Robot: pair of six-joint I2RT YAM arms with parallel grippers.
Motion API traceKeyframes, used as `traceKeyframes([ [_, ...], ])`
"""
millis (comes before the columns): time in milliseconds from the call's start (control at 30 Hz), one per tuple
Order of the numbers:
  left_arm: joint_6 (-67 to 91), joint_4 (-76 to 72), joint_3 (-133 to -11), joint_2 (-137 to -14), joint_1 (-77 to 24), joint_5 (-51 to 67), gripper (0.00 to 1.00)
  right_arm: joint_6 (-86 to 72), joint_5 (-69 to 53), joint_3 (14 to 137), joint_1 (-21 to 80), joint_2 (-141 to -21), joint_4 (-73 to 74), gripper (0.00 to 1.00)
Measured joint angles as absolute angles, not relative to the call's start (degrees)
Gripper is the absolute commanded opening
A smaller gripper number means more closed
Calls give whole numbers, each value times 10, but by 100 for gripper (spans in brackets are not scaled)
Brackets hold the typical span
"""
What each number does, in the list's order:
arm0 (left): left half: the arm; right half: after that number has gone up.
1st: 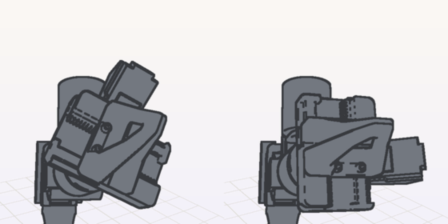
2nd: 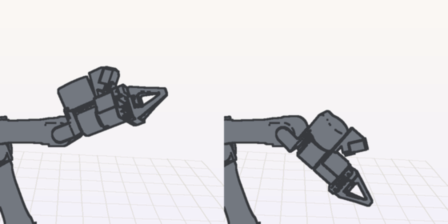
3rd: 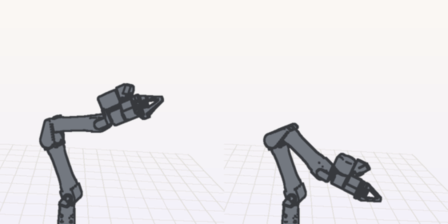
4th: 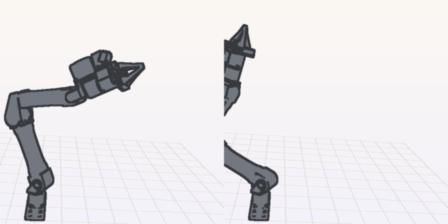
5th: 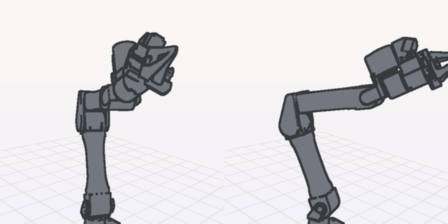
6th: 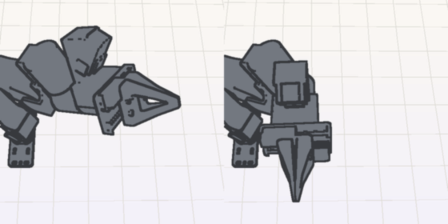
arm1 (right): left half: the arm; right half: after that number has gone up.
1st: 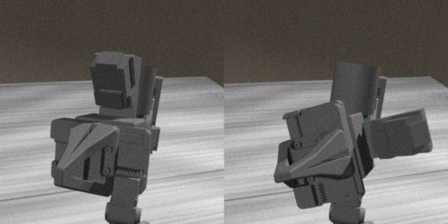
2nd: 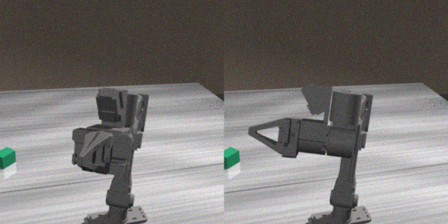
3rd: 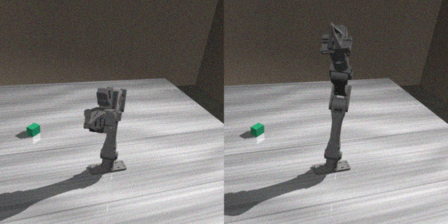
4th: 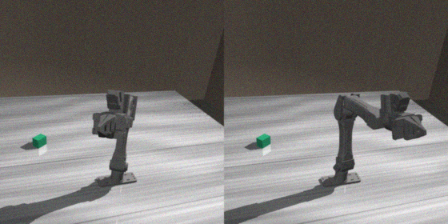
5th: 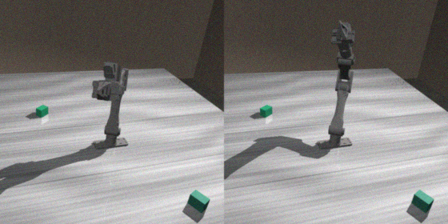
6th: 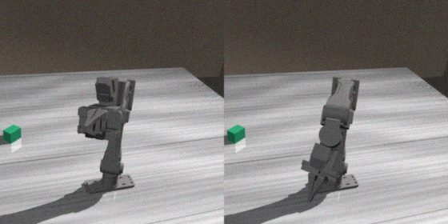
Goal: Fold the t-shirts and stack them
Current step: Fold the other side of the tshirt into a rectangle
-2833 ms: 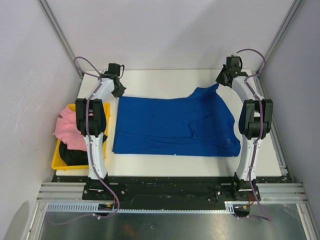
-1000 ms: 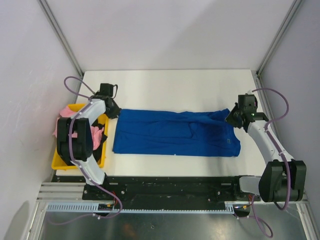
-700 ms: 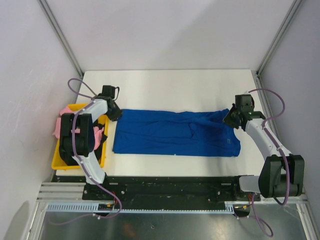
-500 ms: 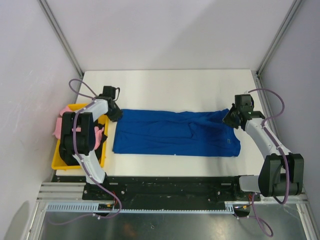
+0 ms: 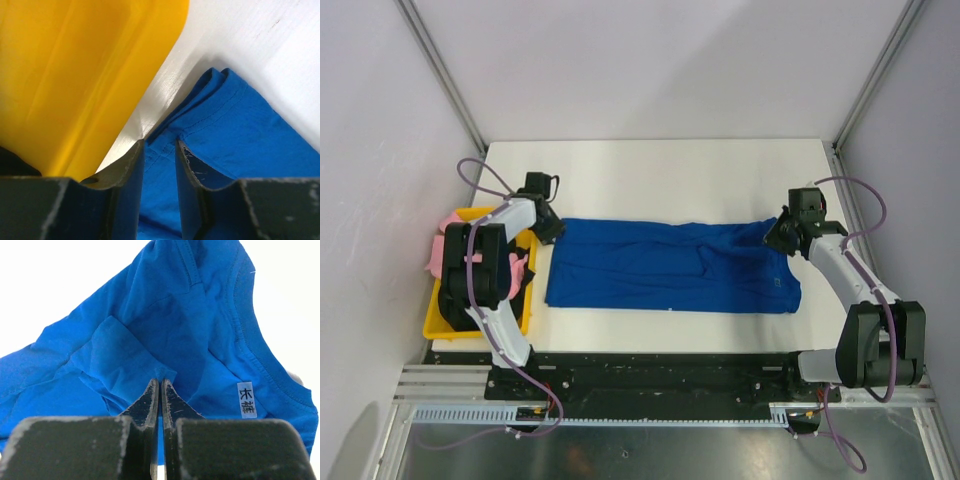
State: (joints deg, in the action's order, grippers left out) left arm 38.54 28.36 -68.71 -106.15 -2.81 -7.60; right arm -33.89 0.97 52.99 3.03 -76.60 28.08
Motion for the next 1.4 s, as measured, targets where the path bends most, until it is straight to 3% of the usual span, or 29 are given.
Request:
traceKeyframes([
  [300, 386, 284, -693, -1068, -25, -77, 29, -339, 9, 530, 30, -778, 274, 0],
  [733, 385, 284, -722, -1081, -24, -73, 1, -339, 7, 531, 29, -792, 258, 0],
  [933, 385, 284, -752, -1088, -24, -73, 0, -333, 8, 558, 24, -825, 244, 0],
  [1400, 386, 283, -845, -1114, -13, -68, 0, -309, 6, 760, 6, -953, 133, 0],
])
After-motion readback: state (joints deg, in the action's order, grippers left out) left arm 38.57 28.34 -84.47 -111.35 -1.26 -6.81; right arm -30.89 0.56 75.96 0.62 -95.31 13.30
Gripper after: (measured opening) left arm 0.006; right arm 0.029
